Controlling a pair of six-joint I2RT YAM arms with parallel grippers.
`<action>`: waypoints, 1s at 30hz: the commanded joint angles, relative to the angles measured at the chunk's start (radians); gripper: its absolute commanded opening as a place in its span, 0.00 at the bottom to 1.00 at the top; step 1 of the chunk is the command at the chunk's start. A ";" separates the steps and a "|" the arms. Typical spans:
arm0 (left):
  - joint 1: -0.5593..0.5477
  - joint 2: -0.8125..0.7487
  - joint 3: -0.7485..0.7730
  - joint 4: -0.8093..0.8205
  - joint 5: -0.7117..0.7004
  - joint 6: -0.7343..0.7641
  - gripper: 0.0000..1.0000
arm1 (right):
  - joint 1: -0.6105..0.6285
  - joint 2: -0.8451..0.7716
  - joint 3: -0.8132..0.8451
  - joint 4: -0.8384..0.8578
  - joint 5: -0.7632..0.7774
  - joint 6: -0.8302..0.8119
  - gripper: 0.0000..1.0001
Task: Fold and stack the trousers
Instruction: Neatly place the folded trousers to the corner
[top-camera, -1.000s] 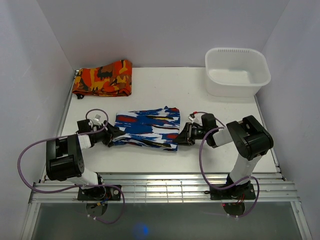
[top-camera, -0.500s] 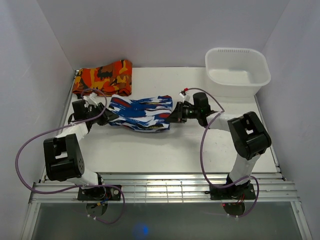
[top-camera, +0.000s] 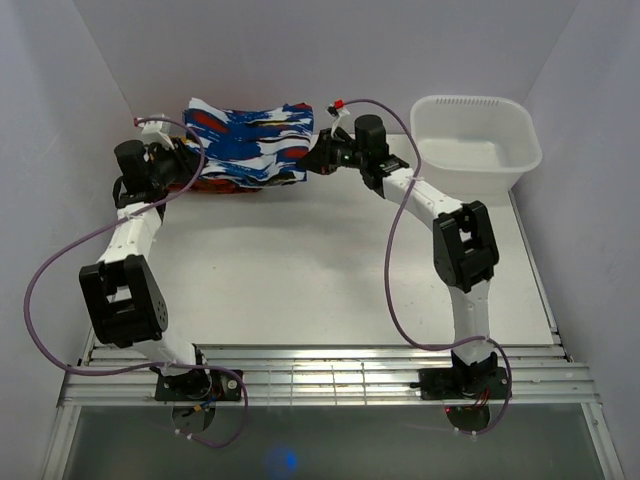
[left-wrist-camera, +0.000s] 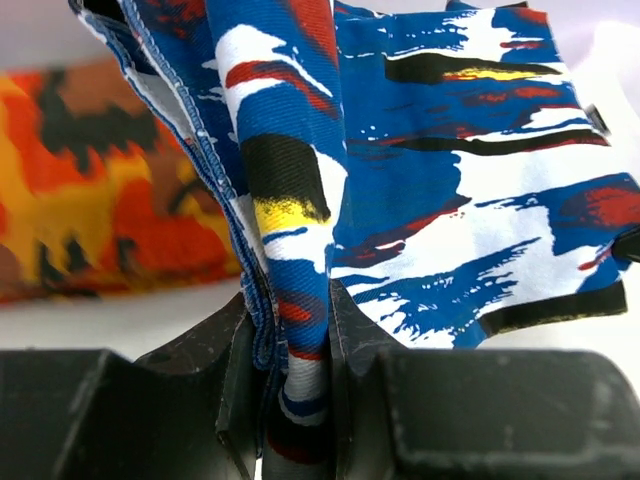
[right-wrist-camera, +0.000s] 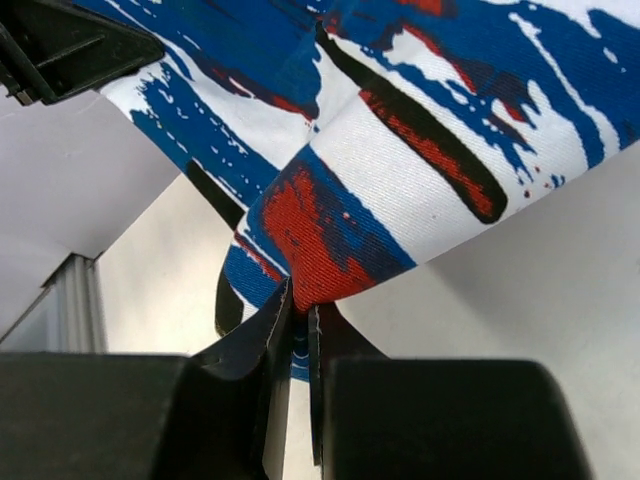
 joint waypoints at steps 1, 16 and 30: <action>0.033 0.076 0.098 0.156 -0.091 0.037 0.00 | 0.028 0.103 0.234 0.038 0.085 -0.067 0.08; 0.157 0.386 0.231 0.515 -0.243 -0.046 0.00 | 0.173 0.649 0.764 0.449 0.441 -0.268 0.08; 0.191 0.564 0.274 0.613 -0.326 0.000 0.00 | 0.210 0.787 0.787 0.592 0.607 -0.346 0.76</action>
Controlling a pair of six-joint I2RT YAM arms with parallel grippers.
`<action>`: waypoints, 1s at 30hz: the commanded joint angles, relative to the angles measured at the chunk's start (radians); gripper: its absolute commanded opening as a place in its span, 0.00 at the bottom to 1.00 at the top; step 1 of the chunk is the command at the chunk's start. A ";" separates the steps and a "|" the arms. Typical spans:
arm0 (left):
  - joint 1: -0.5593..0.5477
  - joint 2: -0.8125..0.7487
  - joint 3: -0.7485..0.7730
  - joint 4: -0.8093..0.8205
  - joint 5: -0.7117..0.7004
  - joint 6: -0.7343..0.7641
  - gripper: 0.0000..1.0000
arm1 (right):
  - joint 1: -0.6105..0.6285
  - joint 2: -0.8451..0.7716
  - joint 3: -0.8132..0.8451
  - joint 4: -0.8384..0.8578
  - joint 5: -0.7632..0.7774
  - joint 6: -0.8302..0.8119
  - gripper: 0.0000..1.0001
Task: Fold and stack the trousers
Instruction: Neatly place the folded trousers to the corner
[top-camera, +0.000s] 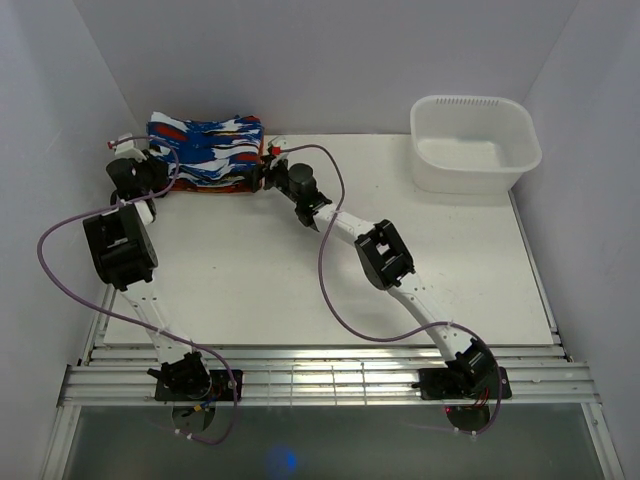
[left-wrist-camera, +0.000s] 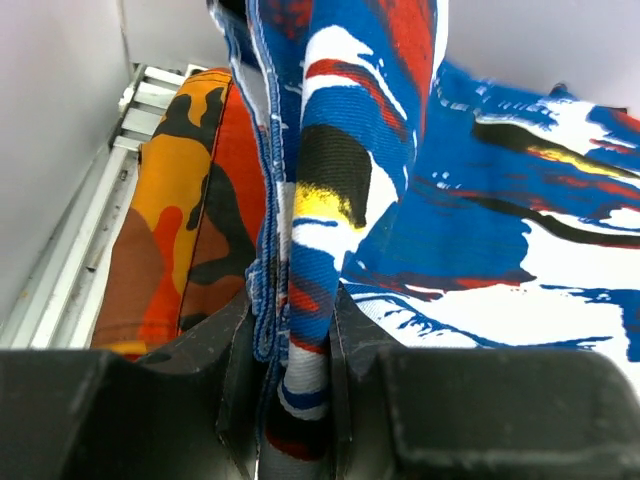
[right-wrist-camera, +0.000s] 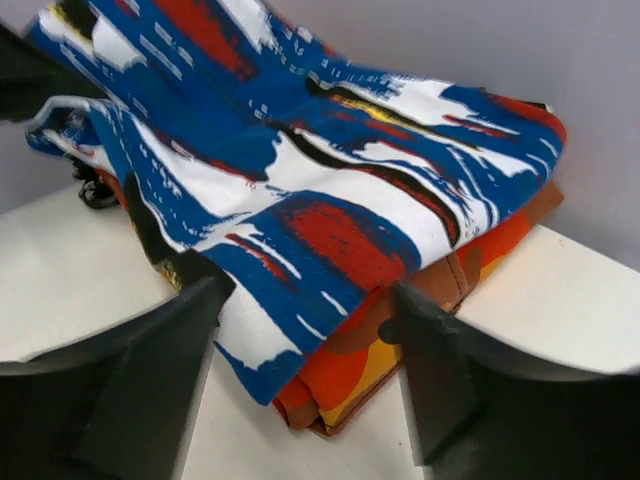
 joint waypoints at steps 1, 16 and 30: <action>0.015 0.008 0.103 0.139 -0.100 0.030 0.00 | -0.035 -0.036 0.021 0.151 0.062 -0.030 0.96; 0.015 0.135 0.398 -0.140 -0.155 0.155 0.64 | -0.168 -0.585 -0.567 -0.019 -0.229 -0.051 0.90; 0.047 -0.245 0.226 -0.672 -0.308 0.358 0.94 | -0.343 -0.927 -0.630 -0.773 -0.386 -0.206 0.90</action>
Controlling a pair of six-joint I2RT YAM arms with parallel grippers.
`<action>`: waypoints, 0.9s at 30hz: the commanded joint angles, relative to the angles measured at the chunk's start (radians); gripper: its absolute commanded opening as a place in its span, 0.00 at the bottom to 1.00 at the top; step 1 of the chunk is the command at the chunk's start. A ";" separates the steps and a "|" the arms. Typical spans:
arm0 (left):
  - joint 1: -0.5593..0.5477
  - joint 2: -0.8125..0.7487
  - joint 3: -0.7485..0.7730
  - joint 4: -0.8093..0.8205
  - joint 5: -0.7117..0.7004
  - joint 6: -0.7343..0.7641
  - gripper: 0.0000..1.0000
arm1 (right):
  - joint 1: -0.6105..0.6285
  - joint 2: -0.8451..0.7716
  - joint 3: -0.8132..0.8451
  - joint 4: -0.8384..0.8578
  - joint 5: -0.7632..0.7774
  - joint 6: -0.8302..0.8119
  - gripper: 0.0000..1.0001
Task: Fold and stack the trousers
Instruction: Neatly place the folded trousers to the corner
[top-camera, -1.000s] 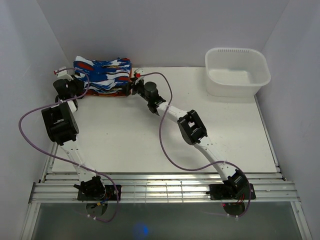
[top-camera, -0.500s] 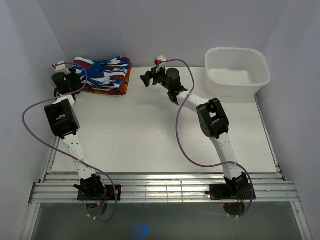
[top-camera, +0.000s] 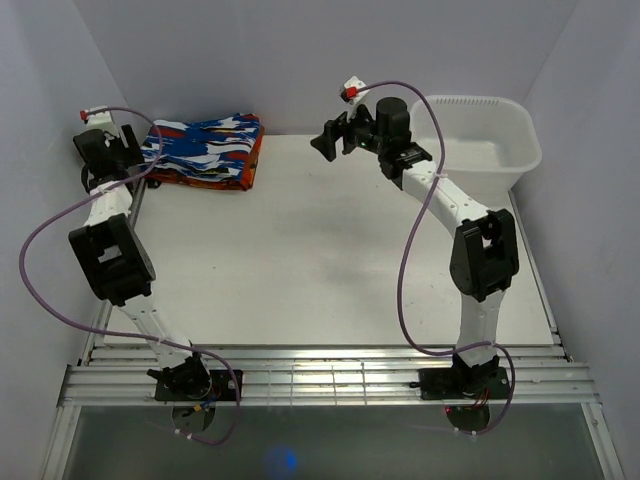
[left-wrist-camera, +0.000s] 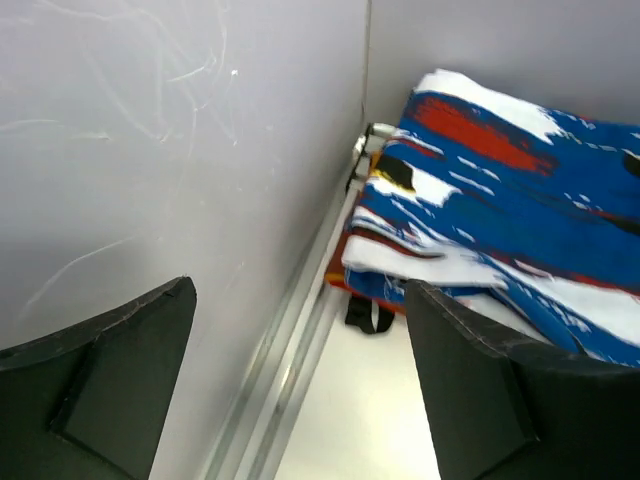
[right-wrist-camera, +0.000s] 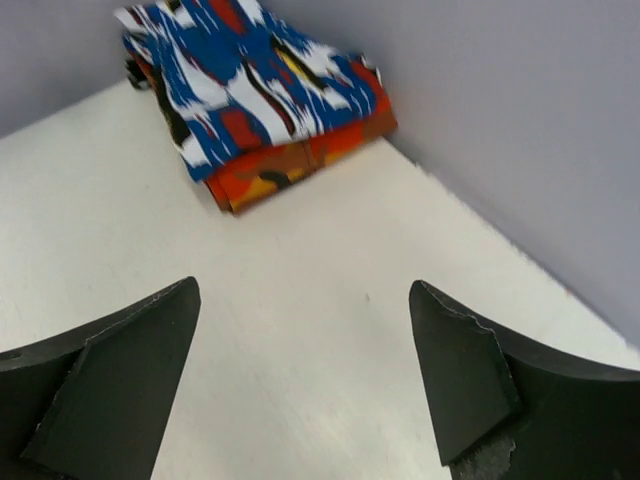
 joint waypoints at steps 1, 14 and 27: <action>0.019 -0.117 0.065 -0.408 0.073 0.053 0.97 | -0.089 -0.041 0.069 -0.410 -0.070 -0.075 0.90; -0.200 -0.341 -0.149 -0.881 0.377 0.192 0.98 | -0.497 -0.456 -0.508 -0.720 -0.153 -0.206 0.90; -0.393 -0.442 -0.361 -0.826 0.371 0.006 0.98 | -0.558 -0.734 -0.897 -0.710 -0.153 -0.221 0.90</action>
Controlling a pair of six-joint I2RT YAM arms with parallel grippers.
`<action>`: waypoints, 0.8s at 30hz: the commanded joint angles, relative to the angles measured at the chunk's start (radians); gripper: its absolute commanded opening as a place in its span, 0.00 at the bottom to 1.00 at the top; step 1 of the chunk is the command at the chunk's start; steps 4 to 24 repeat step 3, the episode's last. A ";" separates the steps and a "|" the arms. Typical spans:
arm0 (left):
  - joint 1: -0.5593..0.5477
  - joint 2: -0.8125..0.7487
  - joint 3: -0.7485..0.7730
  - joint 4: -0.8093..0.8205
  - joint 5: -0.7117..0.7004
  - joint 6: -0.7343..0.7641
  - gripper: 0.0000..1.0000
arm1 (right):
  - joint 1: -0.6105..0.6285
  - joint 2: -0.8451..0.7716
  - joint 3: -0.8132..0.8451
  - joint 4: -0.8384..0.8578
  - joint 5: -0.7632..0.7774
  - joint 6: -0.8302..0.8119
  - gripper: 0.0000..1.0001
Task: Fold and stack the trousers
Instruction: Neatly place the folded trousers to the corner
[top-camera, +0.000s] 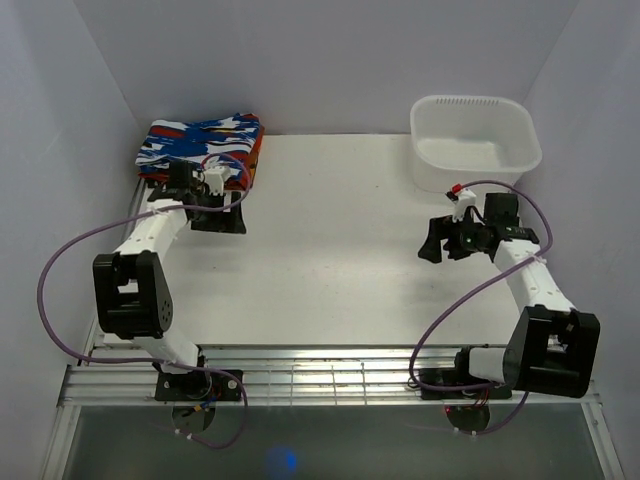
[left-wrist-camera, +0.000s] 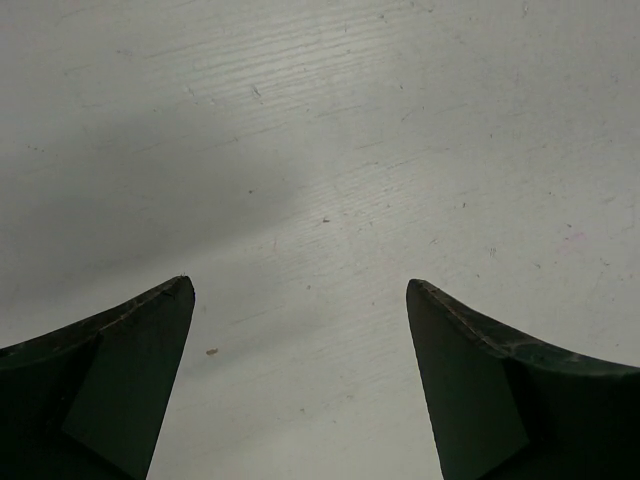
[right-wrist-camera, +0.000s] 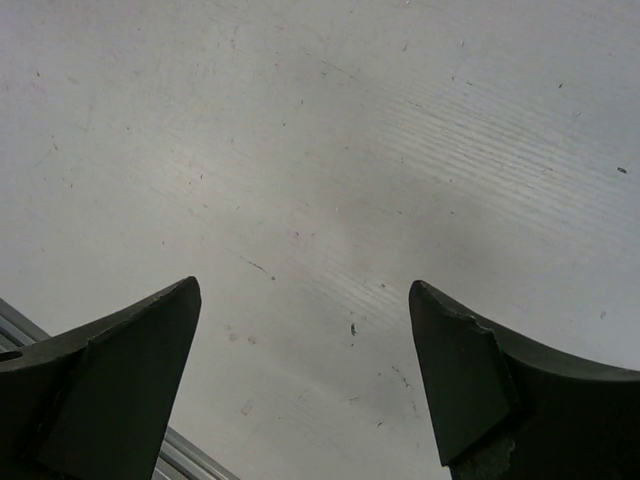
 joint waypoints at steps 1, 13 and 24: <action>0.008 -0.074 -0.021 0.026 0.013 -0.039 0.98 | -0.001 -0.038 -0.013 0.015 -0.029 0.001 0.90; 0.008 -0.093 -0.016 0.039 0.019 -0.039 0.98 | 0.000 -0.039 -0.002 0.015 -0.027 0.001 0.90; 0.008 -0.093 -0.016 0.039 0.019 -0.039 0.98 | 0.000 -0.039 -0.002 0.015 -0.027 0.001 0.90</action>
